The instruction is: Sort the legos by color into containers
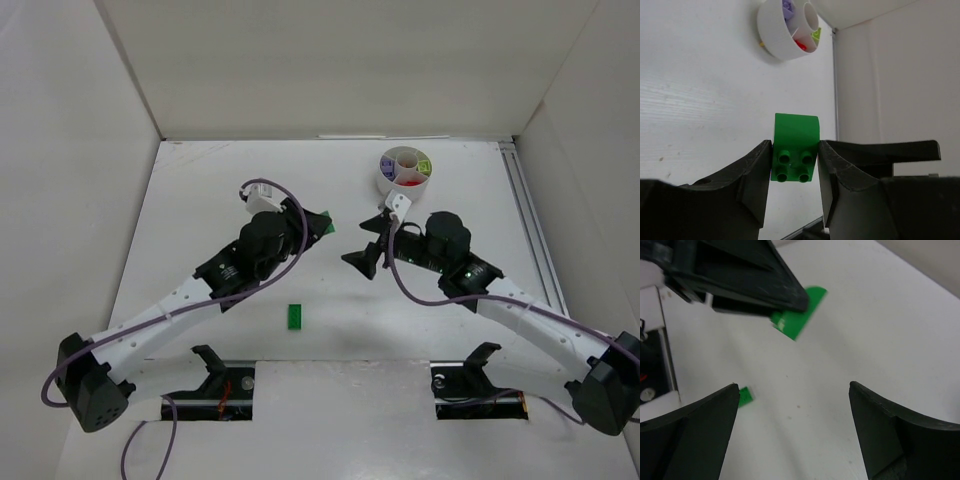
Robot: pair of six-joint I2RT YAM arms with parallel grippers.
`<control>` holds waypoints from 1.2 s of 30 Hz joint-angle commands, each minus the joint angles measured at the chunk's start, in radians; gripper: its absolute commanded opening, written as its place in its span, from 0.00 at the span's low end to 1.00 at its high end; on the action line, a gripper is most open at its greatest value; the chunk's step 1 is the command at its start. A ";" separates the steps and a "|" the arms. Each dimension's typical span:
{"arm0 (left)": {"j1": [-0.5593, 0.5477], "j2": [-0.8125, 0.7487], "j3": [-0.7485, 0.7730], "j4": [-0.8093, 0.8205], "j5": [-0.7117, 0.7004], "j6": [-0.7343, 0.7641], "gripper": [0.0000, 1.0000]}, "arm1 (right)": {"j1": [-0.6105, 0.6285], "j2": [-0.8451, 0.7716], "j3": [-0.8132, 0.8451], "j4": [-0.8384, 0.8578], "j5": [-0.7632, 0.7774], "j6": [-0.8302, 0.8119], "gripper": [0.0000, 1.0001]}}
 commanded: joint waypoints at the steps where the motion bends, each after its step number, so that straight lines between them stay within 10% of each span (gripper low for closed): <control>1: -0.006 0.031 0.033 0.183 0.003 -0.026 0.18 | 0.044 -0.022 -0.024 0.295 0.036 0.135 0.95; 16: -0.067 -0.001 -0.022 0.340 -0.022 -0.057 0.17 | 0.139 0.095 0.074 0.354 0.330 0.212 0.94; 36: -0.067 -0.011 -0.030 0.328 -0.043 -0.049 0.17 | 0.161 0.081 0.126 0.351 0.191 0.185 0.83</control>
